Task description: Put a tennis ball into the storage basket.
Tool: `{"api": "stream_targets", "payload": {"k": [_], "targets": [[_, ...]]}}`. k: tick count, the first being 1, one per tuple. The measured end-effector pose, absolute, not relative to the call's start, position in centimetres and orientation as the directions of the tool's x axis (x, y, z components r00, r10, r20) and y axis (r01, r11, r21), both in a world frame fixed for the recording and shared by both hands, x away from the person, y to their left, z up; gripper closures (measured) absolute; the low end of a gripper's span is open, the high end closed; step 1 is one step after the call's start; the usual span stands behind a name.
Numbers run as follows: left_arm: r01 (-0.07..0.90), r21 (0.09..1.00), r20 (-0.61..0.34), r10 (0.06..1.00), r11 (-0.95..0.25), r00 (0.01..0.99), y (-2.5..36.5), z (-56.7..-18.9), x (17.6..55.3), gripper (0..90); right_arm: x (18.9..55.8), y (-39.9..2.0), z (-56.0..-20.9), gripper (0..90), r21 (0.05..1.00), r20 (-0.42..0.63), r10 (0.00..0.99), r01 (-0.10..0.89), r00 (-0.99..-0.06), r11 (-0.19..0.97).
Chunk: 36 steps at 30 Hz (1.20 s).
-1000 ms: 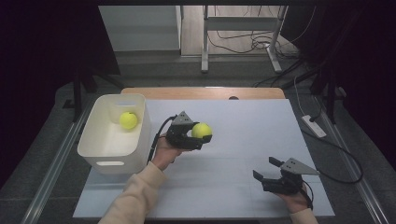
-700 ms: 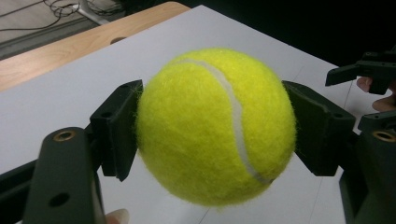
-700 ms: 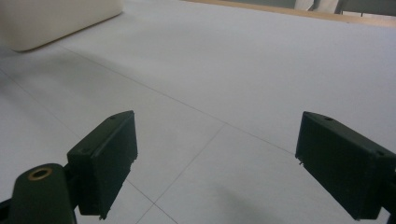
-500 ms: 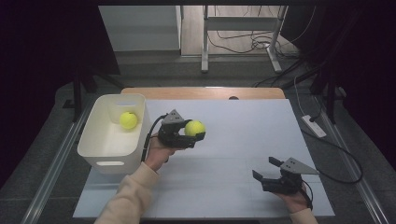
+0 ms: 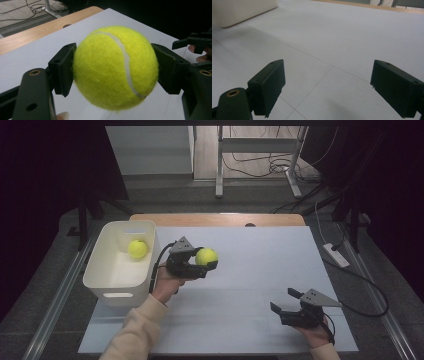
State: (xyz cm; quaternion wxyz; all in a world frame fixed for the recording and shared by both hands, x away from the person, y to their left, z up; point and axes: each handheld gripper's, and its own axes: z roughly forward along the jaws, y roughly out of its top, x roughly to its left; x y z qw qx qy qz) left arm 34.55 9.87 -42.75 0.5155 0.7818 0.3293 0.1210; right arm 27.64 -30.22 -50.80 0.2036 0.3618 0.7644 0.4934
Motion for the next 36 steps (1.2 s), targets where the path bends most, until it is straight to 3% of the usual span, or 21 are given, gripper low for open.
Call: {"api": "stream_targets", "payload": {"k": [36], "targets": [[0.335, 0.925, -0.136, 0.669, -0.177, 0.73, 12.7, -39.7, 33.3, 26.6, 27.6, -30.1, -50.8, 13.0, 0.901, 0.04, 0.752, 0.349, -0.658, 0.258]]}}
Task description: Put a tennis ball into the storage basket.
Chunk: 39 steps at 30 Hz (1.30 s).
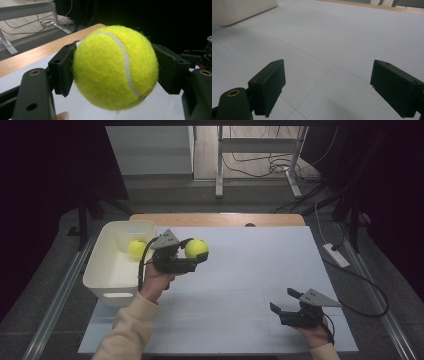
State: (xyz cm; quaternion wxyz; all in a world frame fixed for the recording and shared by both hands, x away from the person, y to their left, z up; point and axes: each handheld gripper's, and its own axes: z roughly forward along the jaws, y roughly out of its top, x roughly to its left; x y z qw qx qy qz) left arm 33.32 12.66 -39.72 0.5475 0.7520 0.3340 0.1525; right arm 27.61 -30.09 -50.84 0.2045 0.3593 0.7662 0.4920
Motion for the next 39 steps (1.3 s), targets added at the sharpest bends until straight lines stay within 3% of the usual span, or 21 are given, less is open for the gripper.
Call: {"api": "stream_targets", "payload": {"k": [39], "targets": [[0.324, 0.939, -0.129, 0.755, -0.115, 0.643, 17.5, -38.0, 33.2, 26.6, 27.6, -30.0, -50.8, 13.3, 0.899, 0.039, 0.754, 0.352, -0.656, 0.261]]}}
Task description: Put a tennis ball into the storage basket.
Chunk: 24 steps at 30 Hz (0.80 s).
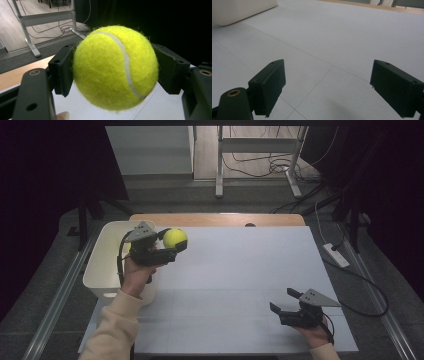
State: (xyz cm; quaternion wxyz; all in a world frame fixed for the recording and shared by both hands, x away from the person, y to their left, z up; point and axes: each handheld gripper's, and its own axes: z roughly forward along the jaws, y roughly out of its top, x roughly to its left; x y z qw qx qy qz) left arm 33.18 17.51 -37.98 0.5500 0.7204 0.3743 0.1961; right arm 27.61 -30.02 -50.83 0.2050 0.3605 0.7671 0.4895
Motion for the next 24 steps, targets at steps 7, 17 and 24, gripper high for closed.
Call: {"api": "stream_targets", "payload": {"k": [7, 17, 24], "targets": [[0.329, 0.938, -0.124, 0.778, -0.112, 0.616, 18.7, -37.9, 33.3, 26.6, 27.6, -30.0, -50.8, 13.3, 0.9, 0.038, 0.754, 0.351, -0.656, 0.26], [0.335, 0.937, -0.118, 0.806, -0.103, 0.579, 20.2, -37.9, 33.3, 26.6, 27.6, -30.0, -50.8, 13.4, 0.9, 0.038, 0.754, 0.351, -0.655, 0.26], [0.344, 0.934, -0.118, 0.823, -0.098, 0.556, 21.1, -38.1, 33.4, 26.6, 27.6, -30.0, -50.8, 13.4, 0.899, 0.038, 0.754, 0.351, -0.656, 0.26]]}}
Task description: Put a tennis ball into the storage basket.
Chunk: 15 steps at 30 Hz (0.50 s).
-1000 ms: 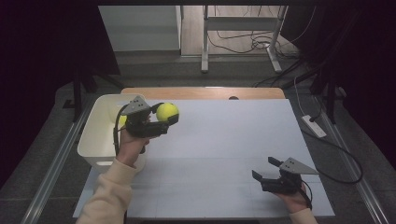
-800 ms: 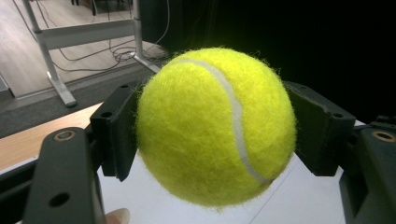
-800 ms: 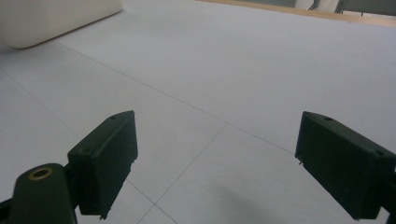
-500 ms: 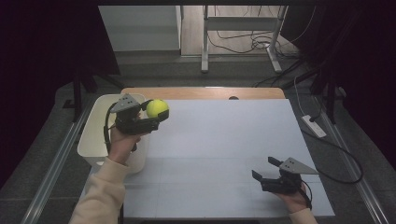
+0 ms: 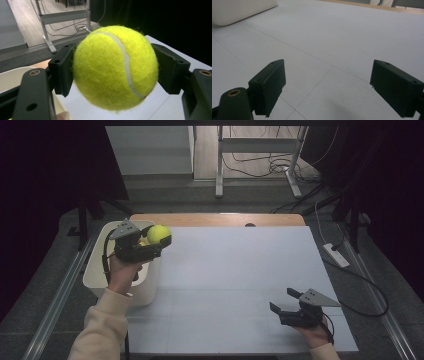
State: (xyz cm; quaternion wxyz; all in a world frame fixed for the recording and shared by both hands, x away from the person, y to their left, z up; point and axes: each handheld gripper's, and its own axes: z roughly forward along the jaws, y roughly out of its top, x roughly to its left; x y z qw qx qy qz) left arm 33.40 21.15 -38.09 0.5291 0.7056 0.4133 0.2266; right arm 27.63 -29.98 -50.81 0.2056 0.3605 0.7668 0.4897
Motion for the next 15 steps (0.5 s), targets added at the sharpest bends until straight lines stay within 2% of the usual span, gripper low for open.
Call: {"api": "stream_targets", "payload": {"k": [15], "targets": [[0.375, 0.924, -0.124, 0.866, -0.078, 0.484, 24.0, -38.6, 33.6, 26.6, 27.7, -29.9, -50.8, 13.5, 0.899, 0.034, 0.753, 0.35, -0.657, 0.264]]}}
